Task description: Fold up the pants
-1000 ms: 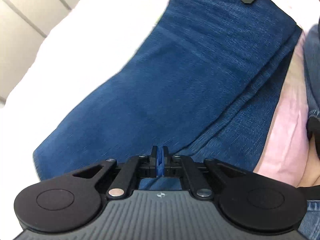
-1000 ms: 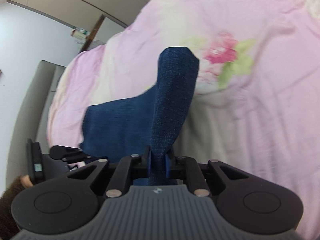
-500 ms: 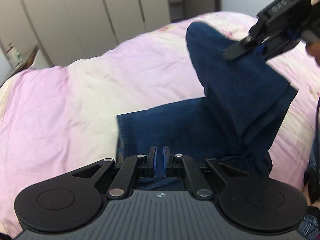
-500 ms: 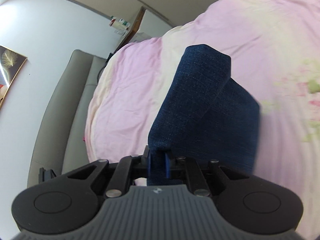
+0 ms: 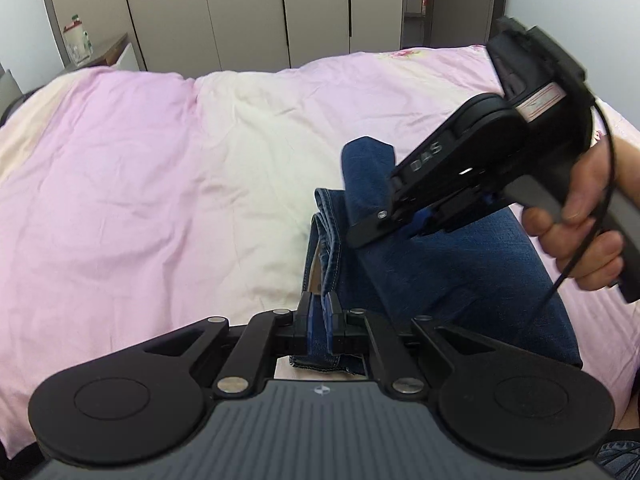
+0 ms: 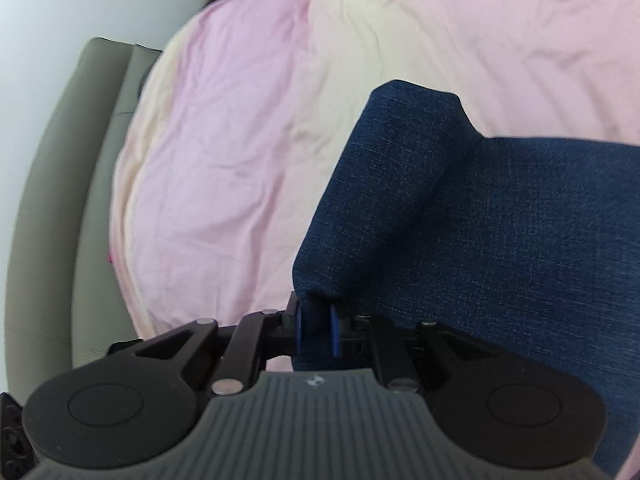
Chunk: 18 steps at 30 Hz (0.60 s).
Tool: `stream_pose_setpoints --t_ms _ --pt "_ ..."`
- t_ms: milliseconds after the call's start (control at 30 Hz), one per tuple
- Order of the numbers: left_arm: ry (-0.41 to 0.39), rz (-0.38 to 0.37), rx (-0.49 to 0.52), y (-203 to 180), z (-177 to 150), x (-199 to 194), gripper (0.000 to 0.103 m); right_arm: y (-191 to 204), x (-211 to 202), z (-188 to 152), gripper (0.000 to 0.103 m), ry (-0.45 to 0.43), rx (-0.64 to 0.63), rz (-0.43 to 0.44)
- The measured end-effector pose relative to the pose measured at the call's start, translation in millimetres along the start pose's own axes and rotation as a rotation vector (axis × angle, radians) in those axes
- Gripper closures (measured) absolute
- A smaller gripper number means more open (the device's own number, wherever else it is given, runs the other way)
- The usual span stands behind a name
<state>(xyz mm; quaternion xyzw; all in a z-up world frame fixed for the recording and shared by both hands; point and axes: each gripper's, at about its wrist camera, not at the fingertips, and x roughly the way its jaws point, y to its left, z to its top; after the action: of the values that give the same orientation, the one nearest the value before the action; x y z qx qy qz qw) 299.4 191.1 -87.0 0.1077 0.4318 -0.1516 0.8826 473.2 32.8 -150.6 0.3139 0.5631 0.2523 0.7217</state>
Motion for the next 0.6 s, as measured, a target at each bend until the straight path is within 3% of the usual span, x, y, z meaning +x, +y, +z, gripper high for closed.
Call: stream_pose_setpoints --t_ms 133,233,367,600 --pt "0.014 -0.011 -0.009 2.7 -3.6 8.2 0.096 -1.8 35.7 6.4 0.093 0.014 -0.007 -0.044" --pt "0.007 -0.016 -0.020 2.3 -2.5 8.8 0.093 -9.9 49.5 8.2 0.084 0.028 0.012 -0.070" --pt "-0.017 -0.029 -0.049 -2.6 0.4 -5.6 0.067 -3.8 41.0 7.2 0.069 0.019 -0.016 -0.042" --pt "-0.030 -0.075 -0.107 -21.5 -0.3 -19.7 0.035 2.4 -44.3 -6.7 0.067 -0.081 -0.171 -0.052"
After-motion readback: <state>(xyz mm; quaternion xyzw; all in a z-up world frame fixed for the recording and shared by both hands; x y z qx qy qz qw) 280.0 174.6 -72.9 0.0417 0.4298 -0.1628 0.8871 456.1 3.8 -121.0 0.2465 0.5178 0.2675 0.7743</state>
